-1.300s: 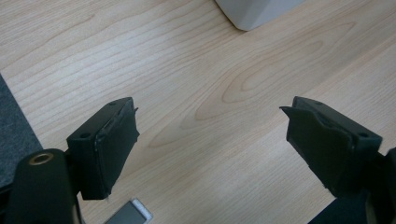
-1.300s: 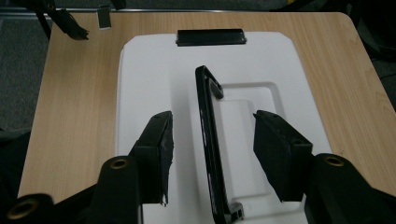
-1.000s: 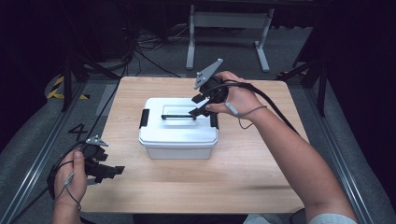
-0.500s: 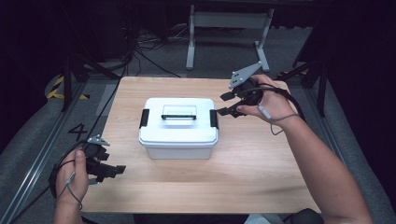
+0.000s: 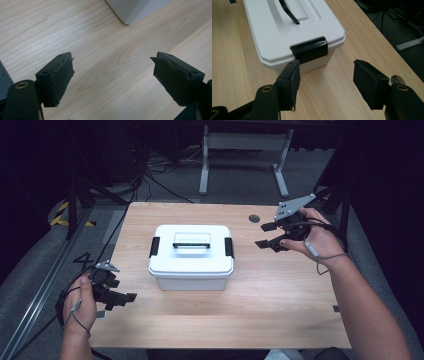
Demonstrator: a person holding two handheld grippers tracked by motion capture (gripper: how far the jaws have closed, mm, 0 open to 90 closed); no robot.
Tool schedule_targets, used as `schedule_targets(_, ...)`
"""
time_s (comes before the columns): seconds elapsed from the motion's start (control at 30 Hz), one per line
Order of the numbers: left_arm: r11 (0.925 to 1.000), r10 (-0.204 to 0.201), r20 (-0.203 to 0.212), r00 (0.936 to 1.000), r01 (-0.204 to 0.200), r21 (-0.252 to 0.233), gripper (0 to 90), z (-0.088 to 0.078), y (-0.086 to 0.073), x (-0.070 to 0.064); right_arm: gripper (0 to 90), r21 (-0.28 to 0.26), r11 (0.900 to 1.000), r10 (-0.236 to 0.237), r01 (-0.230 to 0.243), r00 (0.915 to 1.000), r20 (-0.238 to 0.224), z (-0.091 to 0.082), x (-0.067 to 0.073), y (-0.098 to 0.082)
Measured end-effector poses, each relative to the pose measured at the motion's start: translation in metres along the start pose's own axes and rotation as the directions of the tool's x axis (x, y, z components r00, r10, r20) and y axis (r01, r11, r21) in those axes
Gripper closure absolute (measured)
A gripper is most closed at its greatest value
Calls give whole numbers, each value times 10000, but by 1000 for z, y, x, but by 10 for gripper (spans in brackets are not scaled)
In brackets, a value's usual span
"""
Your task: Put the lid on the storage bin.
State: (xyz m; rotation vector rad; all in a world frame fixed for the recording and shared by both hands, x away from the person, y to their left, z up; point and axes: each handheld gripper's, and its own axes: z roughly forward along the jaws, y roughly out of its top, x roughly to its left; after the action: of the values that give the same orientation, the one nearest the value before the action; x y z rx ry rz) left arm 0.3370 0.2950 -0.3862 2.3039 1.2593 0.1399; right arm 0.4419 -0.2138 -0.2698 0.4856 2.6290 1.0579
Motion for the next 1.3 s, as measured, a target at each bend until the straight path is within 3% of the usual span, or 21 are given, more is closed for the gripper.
schedule_targets(0.13, 9998, -177, -236, 9996, 178, 62, 167, 2, -2, 1, 396, 61, 9998, 176, -177, 9998, 114, -3, -3, -12)
schedule_targets(0.43, 9995, -275, -285, 9992, 279, 137, 167, 2, -6, 2, 392, 229, 9985, 495, -500, 9985, 222, 3, -4, -41)
schedule_targets(0.93, 9993, -324, -302, 9990, 330, 182, 168, 2, -8, 3, 389, 400, 9912, 1248, -1260, 9917, 319, 27, -3, -100)
schedule_targets(1.3, 9991, -315, -306, 9990, 323, 271, 167, 5, -8, 3, 384, 982, 9857, 1329, -1373, 9899, 495, 50, -2, -123)
